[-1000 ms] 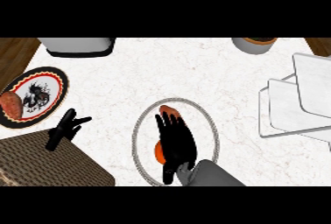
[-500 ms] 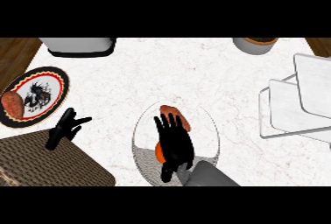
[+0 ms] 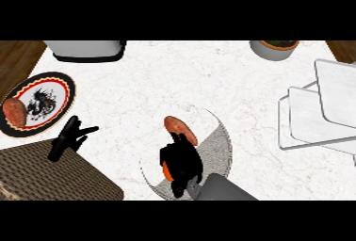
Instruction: Pick the squash from the placemat and place it in the tiered shelf
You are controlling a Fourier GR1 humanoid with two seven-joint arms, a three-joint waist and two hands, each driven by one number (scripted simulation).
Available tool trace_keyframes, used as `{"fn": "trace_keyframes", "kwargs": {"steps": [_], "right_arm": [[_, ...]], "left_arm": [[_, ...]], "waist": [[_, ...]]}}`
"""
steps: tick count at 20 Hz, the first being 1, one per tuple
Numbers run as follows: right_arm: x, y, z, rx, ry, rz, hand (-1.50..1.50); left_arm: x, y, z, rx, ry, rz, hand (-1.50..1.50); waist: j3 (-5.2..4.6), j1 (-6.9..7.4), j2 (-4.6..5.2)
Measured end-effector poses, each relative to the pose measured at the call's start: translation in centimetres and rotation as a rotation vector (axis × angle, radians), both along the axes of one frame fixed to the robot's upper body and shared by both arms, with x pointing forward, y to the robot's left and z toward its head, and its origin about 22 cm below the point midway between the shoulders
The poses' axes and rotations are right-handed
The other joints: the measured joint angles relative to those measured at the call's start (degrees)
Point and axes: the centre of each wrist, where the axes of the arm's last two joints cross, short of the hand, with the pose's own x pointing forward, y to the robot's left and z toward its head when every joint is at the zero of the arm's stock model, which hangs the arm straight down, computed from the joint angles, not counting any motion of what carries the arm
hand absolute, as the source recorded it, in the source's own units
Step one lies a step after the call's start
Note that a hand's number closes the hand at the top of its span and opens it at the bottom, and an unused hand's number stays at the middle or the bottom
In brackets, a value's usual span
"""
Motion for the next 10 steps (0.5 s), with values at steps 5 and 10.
{"fn": "trace_keyframes", "kwargs": {"steps": [5, 10], "right_arm": [[-0.9, 0.5, -0.4, 0.074, 0.007, 0.045, 1.50], [-2.5, -0.2, 1.3, 0.160, -0.049, 0.035, 1.50]], "left_arm": [[0.1, -0.6, 0.2, 0.011, -0.008, -0.007, 0.00], [-0.5, 0.0, 0.1, 0.002, -0.006, 0.014, 0.00]], "waist": [[0.25, 0.01, 0.42], [0.31, -0.91, 0.46]]}}
